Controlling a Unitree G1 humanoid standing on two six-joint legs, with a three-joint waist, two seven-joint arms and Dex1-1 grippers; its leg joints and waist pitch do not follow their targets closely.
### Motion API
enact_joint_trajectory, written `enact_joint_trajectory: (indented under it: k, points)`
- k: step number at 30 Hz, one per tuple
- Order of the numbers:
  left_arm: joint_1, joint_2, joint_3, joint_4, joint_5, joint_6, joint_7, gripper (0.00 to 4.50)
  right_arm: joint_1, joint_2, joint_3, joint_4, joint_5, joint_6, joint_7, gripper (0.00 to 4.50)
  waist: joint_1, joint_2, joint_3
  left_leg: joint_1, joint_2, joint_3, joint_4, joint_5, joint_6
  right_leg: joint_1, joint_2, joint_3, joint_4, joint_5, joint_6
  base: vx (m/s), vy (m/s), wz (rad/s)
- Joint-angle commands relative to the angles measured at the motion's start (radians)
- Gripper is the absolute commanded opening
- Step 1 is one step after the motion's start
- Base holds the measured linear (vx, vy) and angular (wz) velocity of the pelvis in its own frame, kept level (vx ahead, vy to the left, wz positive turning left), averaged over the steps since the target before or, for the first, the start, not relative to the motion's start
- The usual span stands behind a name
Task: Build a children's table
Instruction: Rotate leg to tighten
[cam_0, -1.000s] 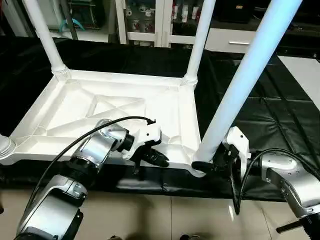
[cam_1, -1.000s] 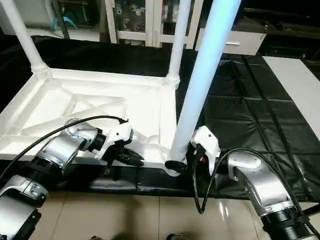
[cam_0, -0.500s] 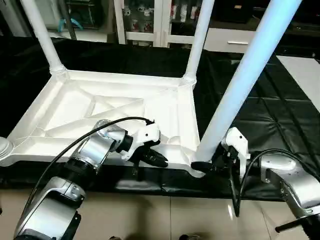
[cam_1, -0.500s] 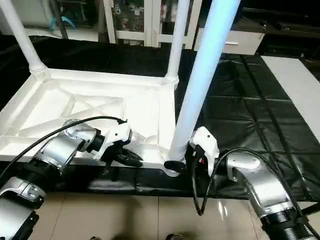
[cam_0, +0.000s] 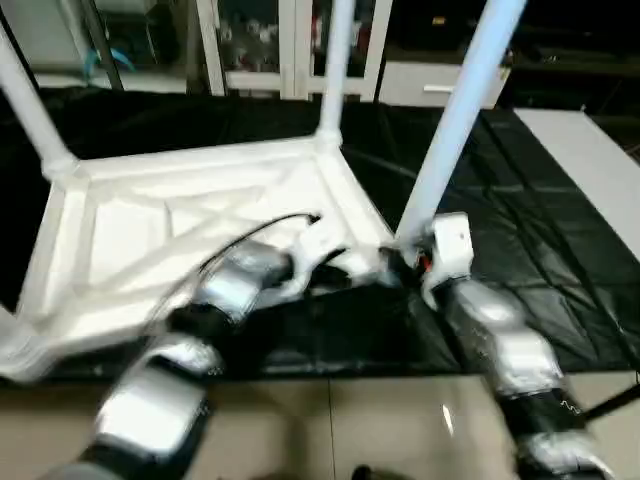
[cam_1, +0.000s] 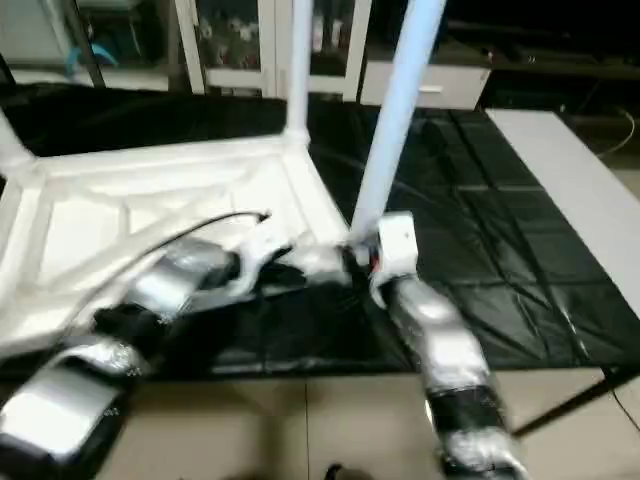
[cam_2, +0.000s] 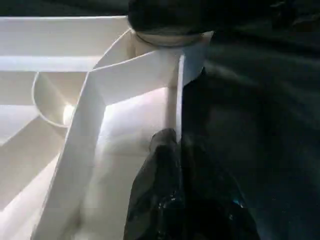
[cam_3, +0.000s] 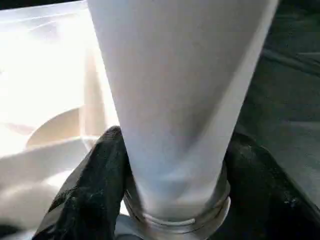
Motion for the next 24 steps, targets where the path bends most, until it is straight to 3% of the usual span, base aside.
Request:
enact_joint_trajectory:
  k: [1,2,4,8,10,11,12,13,16,19,20,21,22,24]
  points:
    - [0.002,-0.019,0.019,0.060,0.009,0.022,0.126,0.00,-0.006,0.028,-0.048,0.094,0.004,-0.003,-0.117,2.50,-0.004,0.008,-0.046,0.016,0.008,-0.017,-0.091,-0.427,-0.013,0.033,-0.024,0.008,-0.080,-0.488,-0.134,0.000,0.000,0.00]
    - [-0.001,-0.022,0.020,0.065,0.012,0.021,0.138,0.00,-0.014,0.036,-0.055,0.108,0.007,-0.012,-0.135,2.50,-0.006,0.009,-0.047,0.017,0.008,-0.013,-0.090,-0.423,-0.012,0.029,-0.022,0.011,-0.080,-0.451,-0.143,0.000,0.000,0.00]
    - [-0.016,-0.035,0.031,0.092,0.013,0.004,0.187,0.00,-0.070,0.081,-0.083,0.202,0.011,-0.089,-0.221,2.50,-0.004,0.007,-0.052,0.010,0.006,-0.009,-0.088,-0.376,-0.002,0.036,-0.023,0.014,-0.069,-0.382,-0.163,0.000,0.000,0.00]
    - [-0.026,-0.034,0.028,0.118,0.022,-0.031,0.174,0.00,-0.113,0.105,-0.106,0.254,0.012,-0.132,-0.211,2.49,-0.001,0.005,-0.054,0.010,0.005,-0.004,-0.086,-0.349,0.015,0.038,-0.023,0.014,-0.067,-0.361,-0.171,0.000,0.000,0.00]
    - [-0.025,-0.025,0.020,0.122,0.025,-0.055,0.140,0.00,-0.109,0.097,-0.092,0.232,0.010,-0.153,-0.139,2.49,0.002,0.003,-0.055,0.007,0.008,-0.003,-0.086,-0.328,0.027,0.043,-0.022,0.015,-0.061,-0.318,-0.184,0.000,0.000,0.00]
    - [-0.025,-0.025,0.019,0.123,0.025,-0.057,0.139,0.00,-0.109,0.096,-0.089,0.232,0.009,-0.157,-0.134,2.84,0.002,0.003,-0.056,0.006,0.008,-0.002,-0.085,-0.317,0.029,0.045,-0.023,0.016,-0.058,-0.301,-0.189,0.000,0.000,0.00]
    - [-0.024,-0.021,0.015,0.126,0.023,-0.068,0.128,0.00,-0.104,0.088,-0.079,0.219,0.005,-0.166,-0.112,2.84,0.004,0.004,-0.056,0.006,0.008,-0.001,-0.084,-0.299,0.035,0.046,-0.023,0.017,-0.055,-0.276,-0.200,0.000,0.000,0.00]
    - [-0.018,-0.010,0.010,0.118,0.018,-0.078,0.093,0.00,-0.081,0.067,-0.062,0.171,0.003,-0.158,-0.074,3.19,0.004,0.004,-0.056,0.008,0.009,0.001,-0.083,-0.296,0.042,0.046,-0.024,0.017,-0.055,-0.272,-0.208,0.000,0.000,0.00]
    - [-0.007,0.003,0.000,0.107,0.012,-0.091,0.041,0.00,-0.050,0.029,-0.032,0.112,-0.002,-0.148,-0.016,3.20,0.010,0.001,-0.058,0.003,0.009,0.002,-0.081,-0.261,0.061,0.053,-0.027,0.018,-0.053,-0.267,-0.210,0.000,0.000,0.00]
    - [0.014,0.038,-0.030,0.084,0.016,-0.080,-0.077,0.00,0.025,-0.080,0.040,-0.032,0.010,-0.073,0.180,3.48,0.018,0.001,-0.059,0.005,0.011,0.004,-0.078,-0.225,0.081,0.057,-0.026,0.018,-0.051,-0.243,-0.213,0.000,0.000,0.00]
    - [0.024,0.055,-0.043,0.067,0.017,-0.070,-0.131,0.00,0.065,-0.153,0.079,-0.095,-0.007,-0.034,0.262,3.57,0.020,0.009,-0.060,0.004,0.012,0.003,-0.078,-0.211,0.090,0.058,-0.028,0.019,-0.048,-0.230,-0.223,0.000,0.000,0.00]
    - [0.024,0.055,-0.043,0.067,0.017,-0.070,-0.131,0.00,0.065,-0.153,0.079,-0.095,-0.007,-0.034,0.262,3.65,0.024,0.004,-0.060,0.003,0.013,0.004,-0.076,-0.195,0.095,0.062,-0.027,0.019,-0.047,-0.217,-0.227,0.000,0.000,0.00]
    - [0.029,0.069,-0.050,0.053,0.014,-0.063,-0.178,0.00,0.103,-0.213,0.106,-0.152,0.003,-0.002,0.354,3.79,0.028,0.007,-0.061,0.004,0.013,0.006,-0.075,-0.184,0.099,0.060,-0.027,0.020,-0.045,-0.204,-0.236,0.000,0.000,0.00]
    - [0.031,0.074,-0.054,0.048,0.012,-0.064,-0.203,0.00,0.120,-0.237,0.114,-0.180,0.014,0.013,0.398,3.92,0.033,0.006,-0.062,0.004,0.015,0.006,-0.073,-0.165,0.104,0.063,-0.027,0.020,-0.041,-0.172,-0.251,0.000,0.000,0.00]
